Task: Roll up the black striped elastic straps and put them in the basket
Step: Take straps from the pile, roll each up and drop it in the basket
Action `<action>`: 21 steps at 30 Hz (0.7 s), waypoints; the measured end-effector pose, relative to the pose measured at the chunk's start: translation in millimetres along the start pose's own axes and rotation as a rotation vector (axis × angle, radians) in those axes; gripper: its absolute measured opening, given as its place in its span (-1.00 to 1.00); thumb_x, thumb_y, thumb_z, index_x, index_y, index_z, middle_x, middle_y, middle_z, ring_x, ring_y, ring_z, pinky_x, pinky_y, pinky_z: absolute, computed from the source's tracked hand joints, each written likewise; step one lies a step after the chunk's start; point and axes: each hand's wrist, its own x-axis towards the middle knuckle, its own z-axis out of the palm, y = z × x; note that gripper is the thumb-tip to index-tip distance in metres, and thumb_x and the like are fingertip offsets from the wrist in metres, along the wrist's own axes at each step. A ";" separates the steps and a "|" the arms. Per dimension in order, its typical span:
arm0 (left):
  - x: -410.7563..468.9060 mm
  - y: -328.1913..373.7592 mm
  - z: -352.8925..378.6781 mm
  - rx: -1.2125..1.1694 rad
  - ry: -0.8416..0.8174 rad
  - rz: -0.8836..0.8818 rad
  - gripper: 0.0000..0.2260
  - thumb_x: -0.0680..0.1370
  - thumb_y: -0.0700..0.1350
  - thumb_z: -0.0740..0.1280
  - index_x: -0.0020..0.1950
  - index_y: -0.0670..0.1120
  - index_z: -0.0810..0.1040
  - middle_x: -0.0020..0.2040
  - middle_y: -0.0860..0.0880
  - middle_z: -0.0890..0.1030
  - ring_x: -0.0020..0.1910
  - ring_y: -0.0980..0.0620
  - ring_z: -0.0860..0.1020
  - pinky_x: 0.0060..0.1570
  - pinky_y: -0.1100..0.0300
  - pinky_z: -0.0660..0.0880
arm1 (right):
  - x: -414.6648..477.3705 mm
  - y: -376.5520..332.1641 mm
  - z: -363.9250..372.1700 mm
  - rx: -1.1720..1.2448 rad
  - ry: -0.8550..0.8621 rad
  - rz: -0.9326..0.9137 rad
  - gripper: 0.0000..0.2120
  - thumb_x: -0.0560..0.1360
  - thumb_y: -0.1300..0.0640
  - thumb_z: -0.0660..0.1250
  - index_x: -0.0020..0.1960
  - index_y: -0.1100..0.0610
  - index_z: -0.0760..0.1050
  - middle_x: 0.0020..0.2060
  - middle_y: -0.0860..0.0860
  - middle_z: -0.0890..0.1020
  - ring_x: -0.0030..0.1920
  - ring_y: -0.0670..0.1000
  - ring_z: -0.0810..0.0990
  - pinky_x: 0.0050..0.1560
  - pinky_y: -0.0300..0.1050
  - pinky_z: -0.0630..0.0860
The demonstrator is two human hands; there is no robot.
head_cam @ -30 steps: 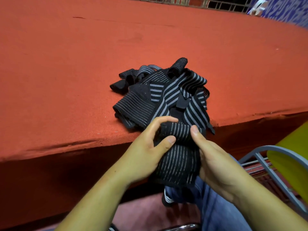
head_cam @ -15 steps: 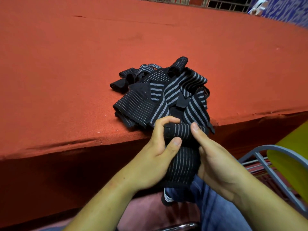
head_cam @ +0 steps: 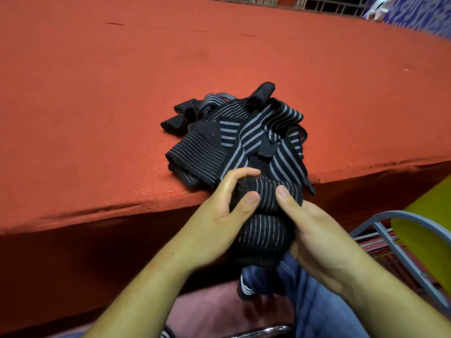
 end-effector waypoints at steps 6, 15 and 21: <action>0.0 -0.1 -4.8 0.140 -0.004 0.036 -0.55 0.59 -0.03 0.46 0.44 0.16 0.43 0.30 0.23 0.58 0.31 0.28 0.53 0.30 0.36 0.42 | -1.1 -0.1 -6.2 -0.049 0.004 0.032 -0.48 0.57 -0.15 0.24 0.30 0.22 0.61 0.13 0.20 0.75 0.17 0.15 0.74 0.13 -0.06 0.69; 3.7 -3.0 -4.8 0.081 0.103 0.049 -0.73 0.59 -0.03 0.44 0.28 0.00 0.60 0.14 0.14 0.70 0.16 0.21 0.64 0.20 0.25 0.53 | 1.3 7.2 -14.7 -0.296 -0.006 -0.069 -0.75 0.64 0.20 0.31 0.29 0.19 0.60 0.15 0.10 0.75 0.21 0.09 0.72 0.25 -0.02 0.61; 3.4 -3.8 -6.3 0.246 0.266 0.039 -0.58 0.43 0.14 0.54 0.27 0.19 0.62 0.05 0.13 0.62 -0.05 0.13 0.59 -0.05 0.38 0.50 | 3.1 6.4 -18.1 -0.303 0.053 -0.044 -0.79 0.66 0.21 0.30 0.24 0.18 0.64 0.12 0.14 0.76 0.19 0.16 0.72 0.25 0.09 0.62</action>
